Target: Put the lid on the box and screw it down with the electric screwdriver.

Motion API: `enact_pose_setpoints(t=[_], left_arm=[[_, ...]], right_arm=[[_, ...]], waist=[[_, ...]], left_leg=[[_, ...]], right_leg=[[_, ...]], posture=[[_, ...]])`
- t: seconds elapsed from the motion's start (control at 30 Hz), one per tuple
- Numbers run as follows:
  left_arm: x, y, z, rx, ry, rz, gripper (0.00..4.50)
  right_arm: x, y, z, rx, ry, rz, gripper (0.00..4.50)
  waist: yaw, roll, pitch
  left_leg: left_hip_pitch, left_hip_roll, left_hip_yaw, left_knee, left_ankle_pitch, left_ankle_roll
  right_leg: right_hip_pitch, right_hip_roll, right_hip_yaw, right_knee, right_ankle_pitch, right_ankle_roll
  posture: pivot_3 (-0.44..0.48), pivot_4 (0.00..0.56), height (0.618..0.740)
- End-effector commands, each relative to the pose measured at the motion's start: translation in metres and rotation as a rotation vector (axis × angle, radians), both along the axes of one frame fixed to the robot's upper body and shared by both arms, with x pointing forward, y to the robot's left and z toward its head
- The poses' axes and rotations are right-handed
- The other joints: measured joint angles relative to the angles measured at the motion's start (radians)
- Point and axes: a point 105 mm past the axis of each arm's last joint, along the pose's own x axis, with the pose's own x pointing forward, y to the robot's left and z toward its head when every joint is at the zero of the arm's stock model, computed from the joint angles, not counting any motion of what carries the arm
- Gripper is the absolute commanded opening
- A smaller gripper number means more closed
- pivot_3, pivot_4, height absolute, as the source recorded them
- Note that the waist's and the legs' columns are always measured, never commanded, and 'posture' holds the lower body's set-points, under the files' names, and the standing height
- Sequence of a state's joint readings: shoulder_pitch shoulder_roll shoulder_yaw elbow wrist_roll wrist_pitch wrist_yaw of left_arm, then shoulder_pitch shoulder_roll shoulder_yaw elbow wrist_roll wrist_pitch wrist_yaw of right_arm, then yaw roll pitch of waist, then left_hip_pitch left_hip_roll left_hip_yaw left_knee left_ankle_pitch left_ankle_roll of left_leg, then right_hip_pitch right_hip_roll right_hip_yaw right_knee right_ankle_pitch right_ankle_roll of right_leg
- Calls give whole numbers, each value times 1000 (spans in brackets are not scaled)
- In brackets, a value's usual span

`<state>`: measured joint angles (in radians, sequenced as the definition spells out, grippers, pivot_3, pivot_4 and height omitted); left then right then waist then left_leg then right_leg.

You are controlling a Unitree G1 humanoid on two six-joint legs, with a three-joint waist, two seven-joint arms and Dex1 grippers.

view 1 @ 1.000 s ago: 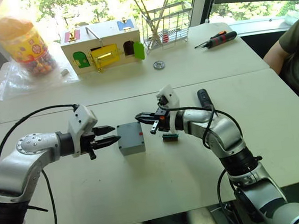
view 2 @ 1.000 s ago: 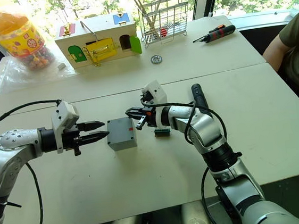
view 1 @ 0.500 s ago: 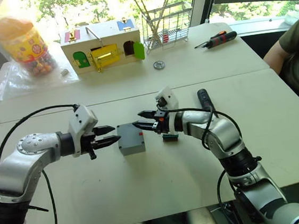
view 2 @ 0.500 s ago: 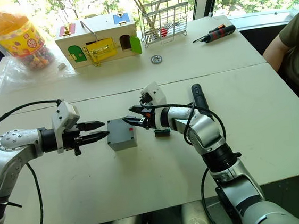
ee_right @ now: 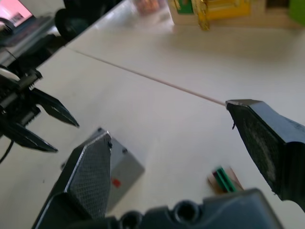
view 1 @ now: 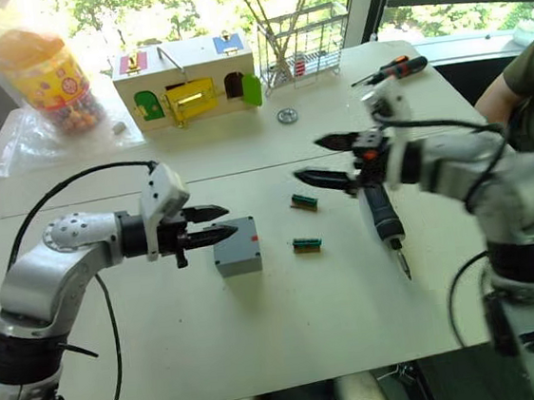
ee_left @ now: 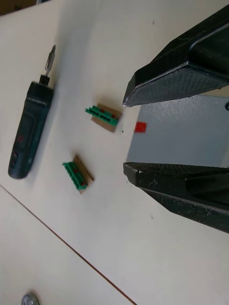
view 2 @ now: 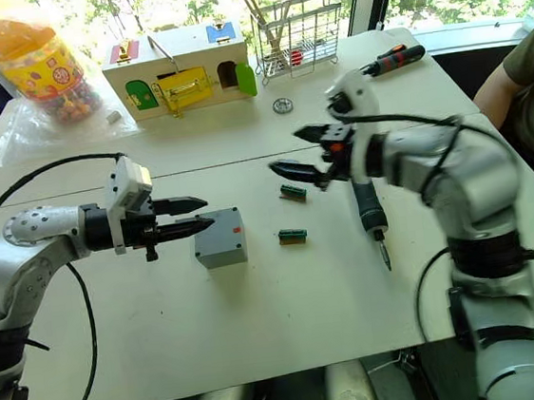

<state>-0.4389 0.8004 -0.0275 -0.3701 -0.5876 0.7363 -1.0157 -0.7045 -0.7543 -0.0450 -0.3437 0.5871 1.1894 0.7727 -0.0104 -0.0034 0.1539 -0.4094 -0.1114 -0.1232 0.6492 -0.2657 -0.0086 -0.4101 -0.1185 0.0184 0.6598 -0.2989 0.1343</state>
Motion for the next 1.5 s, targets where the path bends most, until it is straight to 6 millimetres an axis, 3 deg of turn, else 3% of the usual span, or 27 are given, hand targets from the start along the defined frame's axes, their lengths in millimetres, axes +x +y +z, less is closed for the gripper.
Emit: enact_pose_setpoints(t=[0.03, 0.17, 0.27, 0.43, 0.7, 0.8, 0.83, 0.9, 1.03, 1.1, 1.17, 1.27, 1.37, 1.4, 1.47, 1.5], left_arm=[[-14, -21, 13, 6, -68, -156, 1834], [-17, -34, 14, 5, -103, -218, 1834], [-17, -41, 13, 2, -117, -238, 1834], [-19, -34, -4, 114, -148, -250, 1834], [-17, -36, -8, 119, -171, -236, 1834], [-15, -38, -7, 100, -176, -213, 1834], [-15, -39, -7, 91, -177, -206, 1834], [-15, -39, -6, 79, -176, -199, 1834], [-12, -37, -4, 36, -173, -162, 1834], [-3, -32, 0, -24, -155, -101, 1834], [0, -24, 1, -27, -140, -75, 1834], [-1, -9, 4, -25, -122, -54, 1834], [2, 13, 10, -83, -68, 24, 1834], [3, 19, 10, -93, -56, 44, 1834], [7, 36, 15, -122, -39, 109, 1834], [8, 42, 17, -129, -35, 131, 1834]], right_arm=[[-4, -43, -7, -152, 208, -167, 4365], [-9, -75, -29, -228, 492, -314, 4365], [-1, -87, -38, -233, 572, -406, 4365], [11, -75, -53, -242, 677, -404, 4365], [20, -69, -73, -343, 742, -446, 4365], [15, -72, -91, -402, 782, -455, 4365], [12, -73, -96, -421, 795, -454, 3810], [9, -75, -101, -443, 802, -452, 3293], [8, -67, -105, -405, 808, -419, 1818], [9, -63, -108, -371, 812, -419, 1746], [16, -66, -99, -306, 789, -453, 1746], [39, -63, -64, -151, 689, -514, 1746], [71, -53, 2, 144, 444, -536, 1746], [75, -50, 15, 211, 401, -533, 1746], [84, -34, 61, 388, 88, -486, 1746], [81, -28, 74, 474, 16, -470, 1746]], waist=[[-2, 0, 0], [-11, 0, 0], [-8, 0, 0], [-6, 0, 0], [1, 0, 0], [-1, 0, 0], [-1, 0, 0], [-1, 0, 0], [-1, -1, 0], [-1, -2, -1], [-3, -5, -2], [-15, -5, -2], [-28, -1, 0], [-29, -1, 0], [-32, -1, 0], [-34, -1, 0]], left_leg=[[0, 0, 1, 0, 0, 0], [1, 3, 6, 0, -1, 1], [1, 4, 6, -1, -1, 1], [0, 3, 7, 0, -1, 1], [-1, 2, 7, 1, -1, 1], [-1, 2, 7, 1, -1, 1], [-1, 2, 7, 1, -1, 1], [-1, 2, 6, 1, -1, 1], [-1, 2, 6, 2, -1, 1], [0, 2, 6, 2, -1, 1], [0, 3, 5, 2, -1, 1], [1, 3, 6, 1, -1, 1], [0, 3, 8, 0, -1, 1], [-2, 2, 9, 0, -1, 1], [-7, 3, 9, -1, 0, 0], [-9, 3, 8, 0, 0, 0]], right_leg=[[0, 0, 0, -1, 0, 0], [0, 0, 4, -1, 0, 0], [0, 0, 4, -2, 0, 0], [-1, 0, 4, -4, 0, 0], [0, 0, 4, -4, 0, 0], [0, 0, 4, -3, 0, 0], [-1, 0, 4, -3, 0, 0], [0, 0, 4, -3, 0, 0], [0, 0, 4, -3, 0, 0], [0, 0, 3, -3, 0, 0], [1, 1, 3, -3, 0, 0], [0, 1, 4, -2, 0, 0], [-4, 1, 5, 1, 0, 0], [-8, 0, 5, 3, 0, 0], [-15, 0, 5, 6, 0, 0], [-16, 0, 4, 7, 0, 0]], posture=[[0, 150, 740], [0, 150, 740], [0, 150, 740], [0, 150, 740], [0, 150, 740], [0, 150, 740], [0, 150, 740], [0, 150, 740], [0, 150, 740], [0, 150, 740], [0, 150, 740], [0, 150, 740], [0, 150, 740], [0, 150, 740], [0, 150, 740], [0, 150, 740]])
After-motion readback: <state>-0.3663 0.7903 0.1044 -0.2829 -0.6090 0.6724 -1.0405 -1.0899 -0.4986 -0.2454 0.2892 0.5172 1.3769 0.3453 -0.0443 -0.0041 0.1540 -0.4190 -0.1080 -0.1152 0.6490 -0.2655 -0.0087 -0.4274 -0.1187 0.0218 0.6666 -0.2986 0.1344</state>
